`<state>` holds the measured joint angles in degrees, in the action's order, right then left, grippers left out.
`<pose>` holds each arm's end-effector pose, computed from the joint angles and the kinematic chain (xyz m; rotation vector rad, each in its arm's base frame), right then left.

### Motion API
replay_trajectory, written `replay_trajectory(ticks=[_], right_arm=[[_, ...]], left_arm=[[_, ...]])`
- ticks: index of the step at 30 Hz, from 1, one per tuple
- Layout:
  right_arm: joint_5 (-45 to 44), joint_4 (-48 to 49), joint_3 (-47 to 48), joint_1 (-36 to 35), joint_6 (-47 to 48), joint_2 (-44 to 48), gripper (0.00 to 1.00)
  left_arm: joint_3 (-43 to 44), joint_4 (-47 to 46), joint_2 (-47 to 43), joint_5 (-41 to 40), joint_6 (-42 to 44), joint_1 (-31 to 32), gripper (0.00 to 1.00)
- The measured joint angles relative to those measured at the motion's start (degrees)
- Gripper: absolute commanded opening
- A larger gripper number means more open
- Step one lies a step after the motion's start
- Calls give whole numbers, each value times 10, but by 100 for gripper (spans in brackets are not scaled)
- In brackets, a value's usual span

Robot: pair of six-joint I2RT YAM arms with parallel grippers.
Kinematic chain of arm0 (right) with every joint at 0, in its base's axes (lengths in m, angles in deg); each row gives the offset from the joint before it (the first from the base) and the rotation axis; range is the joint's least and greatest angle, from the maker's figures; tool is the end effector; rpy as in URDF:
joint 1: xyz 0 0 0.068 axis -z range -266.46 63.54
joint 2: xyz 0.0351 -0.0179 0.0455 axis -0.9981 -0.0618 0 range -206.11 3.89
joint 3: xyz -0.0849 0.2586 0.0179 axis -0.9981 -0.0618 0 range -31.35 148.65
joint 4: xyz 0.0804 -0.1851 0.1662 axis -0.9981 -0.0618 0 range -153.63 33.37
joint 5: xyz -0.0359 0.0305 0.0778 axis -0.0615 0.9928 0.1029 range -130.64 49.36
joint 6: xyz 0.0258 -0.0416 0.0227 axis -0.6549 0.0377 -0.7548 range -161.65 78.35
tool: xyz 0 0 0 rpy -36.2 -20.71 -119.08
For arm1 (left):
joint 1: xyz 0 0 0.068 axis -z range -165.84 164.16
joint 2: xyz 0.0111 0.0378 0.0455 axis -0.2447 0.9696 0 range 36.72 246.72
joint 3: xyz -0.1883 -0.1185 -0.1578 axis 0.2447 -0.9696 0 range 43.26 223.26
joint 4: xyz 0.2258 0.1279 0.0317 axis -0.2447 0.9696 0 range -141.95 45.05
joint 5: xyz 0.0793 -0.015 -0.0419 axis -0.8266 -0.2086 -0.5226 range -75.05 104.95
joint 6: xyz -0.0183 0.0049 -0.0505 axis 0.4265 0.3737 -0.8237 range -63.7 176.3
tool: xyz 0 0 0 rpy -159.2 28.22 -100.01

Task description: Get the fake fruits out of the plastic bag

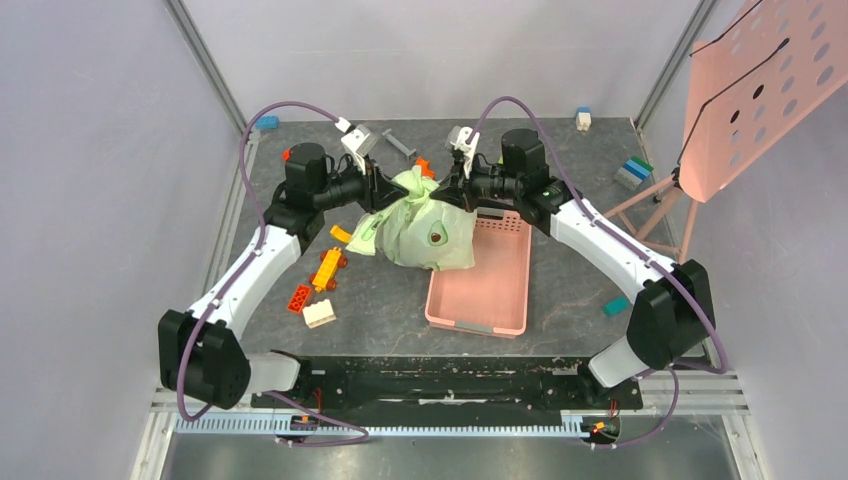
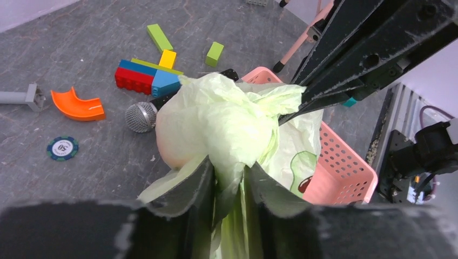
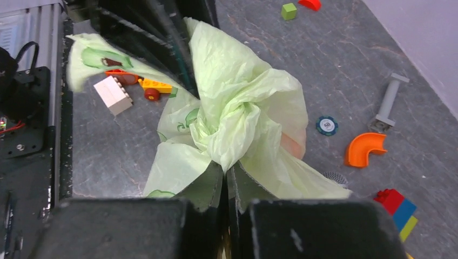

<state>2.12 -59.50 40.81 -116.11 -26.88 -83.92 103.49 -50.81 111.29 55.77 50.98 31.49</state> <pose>0.2983 0.1976 0.3371 -1.1672 1.4969 0.8795 0.2788 -0.1114 0.3384 0.6959 1.7393 -0.9270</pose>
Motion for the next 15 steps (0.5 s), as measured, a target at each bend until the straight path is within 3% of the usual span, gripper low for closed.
replay_trajectory(ticks=[3, 6, 11, 14, 15], right_arm=[[-15, 2, -1, 0, -7, 1, 0], [-24, 14, -11, 0, -13, 12, 0], [-19, 30, -19, 0, -26, 31, 0], [-7, 35, -19, 0, -30, 33, 0], [-1, 35, -20, 0, -30, 33, 0]], left_arm=[[0, 0, -2, 1, 2, 1, 74], [0, -1, -6, 1, 3, 1, 79], [0, -9, -13, 2, 2, 2, 75], [-2, -14, -15, 2, 2, 2, 65], [-3, -16, -15, 1, 2, 2, 55]])
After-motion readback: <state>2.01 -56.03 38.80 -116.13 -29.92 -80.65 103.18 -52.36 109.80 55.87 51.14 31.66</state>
